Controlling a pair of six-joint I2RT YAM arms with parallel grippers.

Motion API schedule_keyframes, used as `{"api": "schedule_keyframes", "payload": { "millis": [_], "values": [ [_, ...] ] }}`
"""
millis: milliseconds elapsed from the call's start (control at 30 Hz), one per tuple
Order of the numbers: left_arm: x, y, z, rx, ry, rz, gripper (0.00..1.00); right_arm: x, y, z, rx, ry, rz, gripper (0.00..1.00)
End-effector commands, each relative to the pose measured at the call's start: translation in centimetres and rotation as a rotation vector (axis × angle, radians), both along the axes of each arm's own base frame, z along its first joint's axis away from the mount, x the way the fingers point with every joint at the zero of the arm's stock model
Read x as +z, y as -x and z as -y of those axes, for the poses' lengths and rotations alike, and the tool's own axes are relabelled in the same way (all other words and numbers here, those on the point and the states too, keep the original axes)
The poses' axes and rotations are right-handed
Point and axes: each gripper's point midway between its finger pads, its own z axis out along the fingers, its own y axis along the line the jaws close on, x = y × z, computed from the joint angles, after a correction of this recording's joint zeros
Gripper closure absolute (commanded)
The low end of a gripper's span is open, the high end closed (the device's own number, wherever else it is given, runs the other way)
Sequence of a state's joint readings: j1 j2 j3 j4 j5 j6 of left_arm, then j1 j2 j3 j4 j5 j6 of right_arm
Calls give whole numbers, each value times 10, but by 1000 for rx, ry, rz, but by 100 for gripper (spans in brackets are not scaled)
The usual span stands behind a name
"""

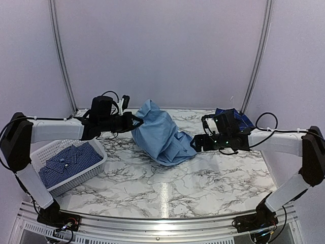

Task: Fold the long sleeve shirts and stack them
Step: Flatten out the crumpled shirt at the center of the board.

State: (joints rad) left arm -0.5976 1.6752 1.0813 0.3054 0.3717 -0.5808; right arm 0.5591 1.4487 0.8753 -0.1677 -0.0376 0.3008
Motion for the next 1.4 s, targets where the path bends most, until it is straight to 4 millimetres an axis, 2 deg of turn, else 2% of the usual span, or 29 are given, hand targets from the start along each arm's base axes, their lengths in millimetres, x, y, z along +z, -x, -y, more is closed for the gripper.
{"api": "schedule_keyframes", "payload": {
  "millis": [0, 100, 233, 433, 567, 633, 667, 767, 867, 967, 1100, 1233, 1300, 1367],
  "values": [
    [11, -11, -24, 124, 68, 26, 100, 7, -25, -27, 31, -38, 42, 8],
    [-16, -10, -39, 178, 41, -42, 100, -1, -36, -42, 52, -32, 33, 10],
    [-43, -9, -57, 252, 22, -119, 100, -28, -51, -53, 52, 35, -4, 13],
    [-69, -3, -70, 298, -9, -197, 100, -58, -73, -34, -69, 178, -18, 21],
    [-88, -1, -81, 352, -76, -253, 100, -72, -79, -22, -131, 241, -30, 38],
    [-95, 1, -86, 374, -108, -280, 100, -75, -80, -17, -155, 264, -32, 52],
    [-98, 2, -88, 381, -121, -293, 100, -76, -80, -15, -162, 272, -35, 64],
    [-105, 4, -94, 397, -186, -324, 100, -76, -76, -9, -174, 287, -41, 86],
    [-90, 10, -75, 310, -214, -270, 100, -71, -66, -1, -187, 295, -49, 100],
    [-79, 22, -56, 242, -278, -239, 100, -61, -51, 9, -198, 284, -49, 100],
    [-92, 41, -53, 235, -286, -322, 100, -54, -27, 27, -222, 287, -68, 100],
    [-107, 68, -41, 200, -300, -373, 100, -46, -7, 40, -233, 272, -82, 100],
    [-118, 77, -46, 218, -323, -399, 100, -42, 3, 43, -226, 261, -94, 100],
    [-130, 81, -61, 260, -362, -408, 100, -36, 11, 43, -210, 244, -97, 100]
  ]
}}
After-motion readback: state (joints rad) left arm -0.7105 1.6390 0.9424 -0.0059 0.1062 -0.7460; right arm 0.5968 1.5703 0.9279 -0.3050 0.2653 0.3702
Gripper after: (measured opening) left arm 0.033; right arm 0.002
